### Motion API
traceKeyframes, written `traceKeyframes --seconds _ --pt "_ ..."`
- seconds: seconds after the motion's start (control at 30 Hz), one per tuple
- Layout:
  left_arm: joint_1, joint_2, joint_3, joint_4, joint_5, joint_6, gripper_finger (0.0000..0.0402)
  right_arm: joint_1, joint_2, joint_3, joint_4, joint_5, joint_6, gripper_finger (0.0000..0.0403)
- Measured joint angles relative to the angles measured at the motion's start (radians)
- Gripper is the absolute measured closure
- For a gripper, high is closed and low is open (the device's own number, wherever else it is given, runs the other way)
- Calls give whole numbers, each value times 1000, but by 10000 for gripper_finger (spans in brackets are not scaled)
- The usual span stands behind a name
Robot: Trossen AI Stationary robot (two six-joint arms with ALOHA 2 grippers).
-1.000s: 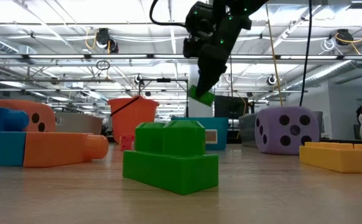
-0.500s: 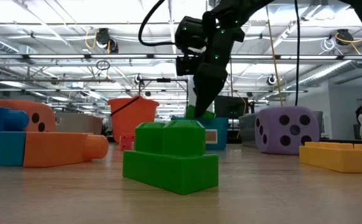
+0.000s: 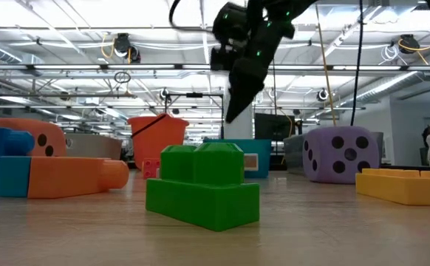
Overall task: Pick & Place Toys
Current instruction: Put the yellow game piece into the blue bin
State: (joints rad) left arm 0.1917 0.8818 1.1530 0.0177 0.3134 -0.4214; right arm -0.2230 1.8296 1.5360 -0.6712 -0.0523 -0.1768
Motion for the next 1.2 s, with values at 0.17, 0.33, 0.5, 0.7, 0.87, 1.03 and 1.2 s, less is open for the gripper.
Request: traceKeyframes --seconds 0.17,0.33,0.5,0.7,0.87,1.03,1.2 --pt "0 0 0 0 0 -15 151 0 -133 0 17 -1 53 166" --pt "0 22 0 2 0 -139 151 12 -261 0 94 -4 229 165" --pt "-18 87 0 21 -8 -183 151 34 -347 0 195 -5 373 165" --pt "-61 224 -1 164 0 -181 151 77 -415 0 320 -4 396 165" --pt "-81 308 -2 276 10 -224 151 128 -477 0 325 -3 393 165" --pt "-97 315 -2 481 58 -252 151 191 -545 0 312 35 398 165" --pt "-102 314 -1 731 115 -262 151 263 -584 0 282 118 401 165"
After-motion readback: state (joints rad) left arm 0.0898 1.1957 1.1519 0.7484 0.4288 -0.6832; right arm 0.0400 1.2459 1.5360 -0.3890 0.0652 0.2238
